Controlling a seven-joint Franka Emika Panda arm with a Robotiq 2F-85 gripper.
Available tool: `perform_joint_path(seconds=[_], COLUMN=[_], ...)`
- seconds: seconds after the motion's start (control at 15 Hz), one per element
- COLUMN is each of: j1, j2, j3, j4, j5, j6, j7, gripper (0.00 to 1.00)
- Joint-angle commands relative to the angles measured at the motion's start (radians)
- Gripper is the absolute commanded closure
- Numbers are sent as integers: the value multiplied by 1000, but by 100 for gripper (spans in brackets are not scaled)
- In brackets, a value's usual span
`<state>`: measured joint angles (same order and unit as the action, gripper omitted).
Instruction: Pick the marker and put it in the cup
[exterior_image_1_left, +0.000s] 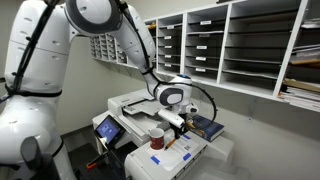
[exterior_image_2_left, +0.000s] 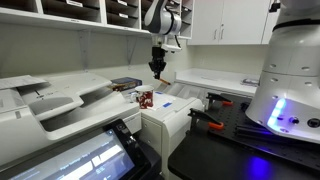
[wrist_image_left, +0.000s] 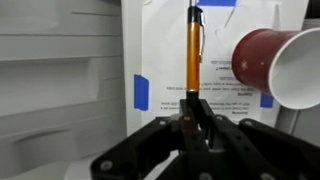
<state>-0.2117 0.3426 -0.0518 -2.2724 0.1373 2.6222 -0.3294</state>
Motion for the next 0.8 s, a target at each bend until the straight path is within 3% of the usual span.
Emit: perform_joint_path(seconds=[0.0,0.07,0.4,0.47,0.73], j1=[-33,-6,-10,-34,-125], j2=[-123,-68,-116,-115,-93], j3=[67,32,45,75,218], j4=[-105,-45,-93,-94,-80], j5=[31,5,13,67,349], j6=[61,13,31,51,190], j7=[-179,-85,-143,-227,-613], gripper=[97,87,87,97,97])
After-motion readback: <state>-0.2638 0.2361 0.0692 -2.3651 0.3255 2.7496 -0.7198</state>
